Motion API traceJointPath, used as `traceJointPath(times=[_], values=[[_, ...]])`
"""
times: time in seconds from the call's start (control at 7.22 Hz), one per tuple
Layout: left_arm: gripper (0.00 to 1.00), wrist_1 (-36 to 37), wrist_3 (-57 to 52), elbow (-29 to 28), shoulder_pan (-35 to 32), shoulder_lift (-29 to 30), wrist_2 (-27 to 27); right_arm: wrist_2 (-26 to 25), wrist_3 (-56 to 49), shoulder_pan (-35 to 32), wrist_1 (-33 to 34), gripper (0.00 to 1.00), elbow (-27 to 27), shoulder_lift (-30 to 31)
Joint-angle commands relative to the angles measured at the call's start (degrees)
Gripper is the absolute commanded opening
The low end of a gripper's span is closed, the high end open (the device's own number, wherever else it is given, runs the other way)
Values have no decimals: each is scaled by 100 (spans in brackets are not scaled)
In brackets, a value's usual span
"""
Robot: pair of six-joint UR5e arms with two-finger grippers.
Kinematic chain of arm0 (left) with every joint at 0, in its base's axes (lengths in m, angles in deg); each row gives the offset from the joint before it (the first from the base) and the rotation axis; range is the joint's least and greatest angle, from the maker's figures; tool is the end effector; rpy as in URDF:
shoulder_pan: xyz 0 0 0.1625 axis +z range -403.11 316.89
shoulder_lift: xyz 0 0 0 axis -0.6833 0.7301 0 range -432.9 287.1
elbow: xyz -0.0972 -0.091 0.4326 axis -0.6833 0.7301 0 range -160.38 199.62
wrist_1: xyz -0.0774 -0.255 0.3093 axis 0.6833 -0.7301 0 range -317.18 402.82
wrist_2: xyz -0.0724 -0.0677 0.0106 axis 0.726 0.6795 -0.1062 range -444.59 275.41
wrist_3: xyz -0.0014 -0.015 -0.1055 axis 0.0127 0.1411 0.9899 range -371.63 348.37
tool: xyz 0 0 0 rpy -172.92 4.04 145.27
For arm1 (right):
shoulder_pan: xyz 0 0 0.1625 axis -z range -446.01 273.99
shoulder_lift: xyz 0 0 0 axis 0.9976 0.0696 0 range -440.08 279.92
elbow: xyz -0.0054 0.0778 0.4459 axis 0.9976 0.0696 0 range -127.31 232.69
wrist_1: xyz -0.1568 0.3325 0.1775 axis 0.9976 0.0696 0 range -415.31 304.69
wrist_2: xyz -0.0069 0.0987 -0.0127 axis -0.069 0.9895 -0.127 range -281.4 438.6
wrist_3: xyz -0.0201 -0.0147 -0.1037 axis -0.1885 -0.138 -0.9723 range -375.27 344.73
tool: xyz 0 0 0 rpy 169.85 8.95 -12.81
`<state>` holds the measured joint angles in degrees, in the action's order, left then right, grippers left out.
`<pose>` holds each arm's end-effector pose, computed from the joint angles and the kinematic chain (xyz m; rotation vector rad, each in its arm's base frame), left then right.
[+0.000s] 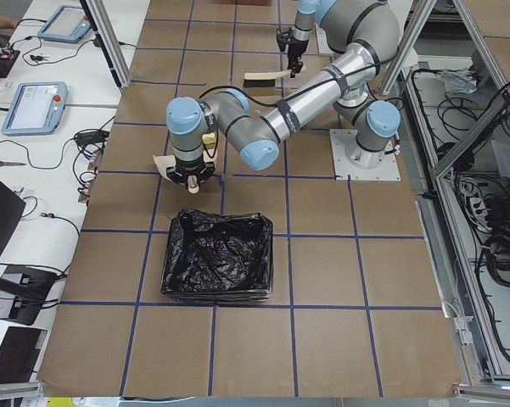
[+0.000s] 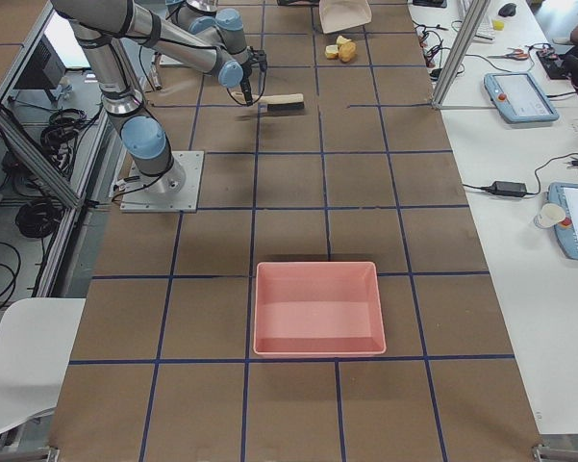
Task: Sweep and dump trash in nearest bin
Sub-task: 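Lift the white brush with the right gripper and carry it toward the debris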
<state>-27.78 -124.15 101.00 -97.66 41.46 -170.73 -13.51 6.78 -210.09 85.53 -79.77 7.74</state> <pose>0.2708 -0.6227 0.3705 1.9318 2.4197 -0.1275 0.3326 -0.2609 0.2485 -0.3235 3.1014 -0.1763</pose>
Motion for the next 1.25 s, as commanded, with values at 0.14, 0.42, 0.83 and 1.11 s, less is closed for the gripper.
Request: traceJointPath(times=[0.14, 0.42, 0.83, 1.11], values=[[7, 370, -593, -140, 6, 208, 81, -9, -8, 24, -4, 6, 167, 7], [7, 636, -551, -34, -3, 244, 98, -9, -156, 390, -82, 3, 351, 6], [7, 601, -726, 18, -29, 358, 89, 26, -368, 1025, -853, 0, 1131, -89], [7, 601, -919, 36, -64, 403, 98, 9, -194, 983, -874, 0, 1939, -772]])
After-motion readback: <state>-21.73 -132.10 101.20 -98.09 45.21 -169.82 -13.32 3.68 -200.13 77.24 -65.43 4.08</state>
